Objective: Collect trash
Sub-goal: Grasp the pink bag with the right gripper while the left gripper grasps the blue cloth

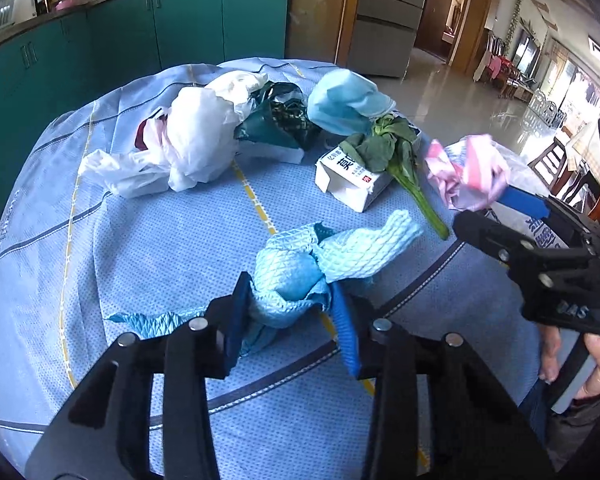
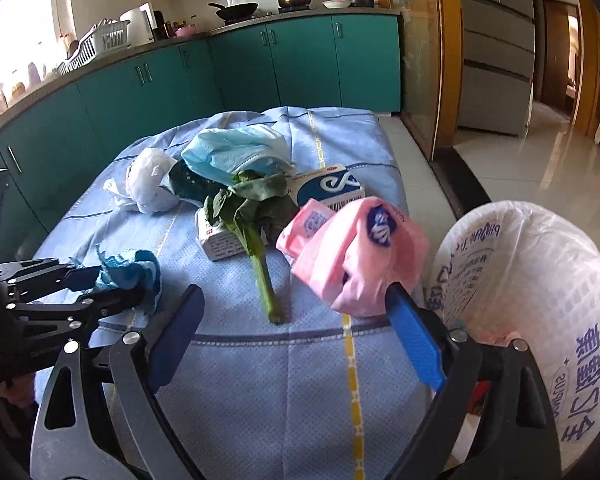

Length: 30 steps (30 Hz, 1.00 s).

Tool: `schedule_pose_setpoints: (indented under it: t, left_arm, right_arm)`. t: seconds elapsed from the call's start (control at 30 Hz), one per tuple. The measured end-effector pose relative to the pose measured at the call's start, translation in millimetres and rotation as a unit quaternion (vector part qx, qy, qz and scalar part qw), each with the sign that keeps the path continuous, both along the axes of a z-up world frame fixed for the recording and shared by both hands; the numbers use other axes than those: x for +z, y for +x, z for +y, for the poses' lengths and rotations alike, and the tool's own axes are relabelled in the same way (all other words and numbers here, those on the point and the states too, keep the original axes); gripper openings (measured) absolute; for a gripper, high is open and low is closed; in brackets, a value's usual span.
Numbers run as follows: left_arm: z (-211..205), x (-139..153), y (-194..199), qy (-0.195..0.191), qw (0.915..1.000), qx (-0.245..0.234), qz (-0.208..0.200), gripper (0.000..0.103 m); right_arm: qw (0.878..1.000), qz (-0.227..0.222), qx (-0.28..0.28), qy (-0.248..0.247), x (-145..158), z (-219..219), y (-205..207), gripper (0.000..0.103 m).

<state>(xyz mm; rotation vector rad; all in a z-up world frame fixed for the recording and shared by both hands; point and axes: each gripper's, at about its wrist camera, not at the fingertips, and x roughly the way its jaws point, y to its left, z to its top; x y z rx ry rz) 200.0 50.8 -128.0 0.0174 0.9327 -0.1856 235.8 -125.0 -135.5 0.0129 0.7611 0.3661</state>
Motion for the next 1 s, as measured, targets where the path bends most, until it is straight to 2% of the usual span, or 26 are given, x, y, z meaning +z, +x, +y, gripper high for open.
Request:
schedule_pose_setpoints:
  t: [0.2, 0.37, 0.4, 0.47, 0.5, 0.6, 0.73, 0.77, 0.9, 1.0]
  left_arm:
    - [3.0, 1.5, 0.1, -0.006, 1.0000, 0.008, -0.002, 0.042]
    - [3.3, 0.9, 1.7, -0.002, 0.9999, 0.014, -0.003, 0.044]
    - [3.1, 0.6, 1.6, 0.001, 0.9999, 0.015, -0.003, 0.047]
    - [3.3, -0.3, 1.3, 0.001, 0.9999, 0.015, -0.002, 0.049]
    - [3.5, -0.2, 1.4, 0.000, 0.9999, 0.016, -0.002, 0.050]
    - [4.6, 0.3, 1.3, 0.000, 0.9998, 0.021, -0.004, 0.063]
    - [3.6, -4.1, 3.6, 0.006, 0.9998, 0.019, 0.001, 0.063]
    - [2.4, -5.6, 4.5, 0.010, 0.9998, 0.017, 0.003, 0.062]
    - [-2.6, -5.7, 3.6, 0.018, 0.9998, 0.006, 0.002, 0.037]
    - [-1.0, -4.0, 2.9, 0.016, 0.9998, 0.008, 0.000, 0.035]
  right_arm:
    - [1.000, 0.012, -0.014, -0.006, 0.7, -5.4, 30.5, 0.090]
    - [0.999, 0.034, -0.024, 0.027, -4.1, -21.5, 51.2, 0.088]
    - [0.999, 0.039, -0.023, 0.026, -6.7, -21.5, 52.5, 0.079]
    - [0.999, 0.034, -0.017, 0.019, -8.1, -18.2, 49.9, 0.076]
    - [0.999, 0.028, -0.014, 0.019, -6.9, -16.2, 48.1, 0.068]
    - [1.000, 0.011, -0.003, 0.021, -0.8, -12.6, 39.2, 0.065]
    - [0.999, -0.005, 0.007, 0.046, 5.5, -15.6, 23.3, 0.064]
    - [0.999, -0.011, 0.012, 0.052, 7.5, -16.2, 16.6, 0.063]
    - [0.997, -0.024, 0.035, 0.065, 15.2, -16.0, -2.2, 0.063]
    - [0.994, -0.016, 0.078, 0.074, 16.7, -9.1, -9.5, 0.063]
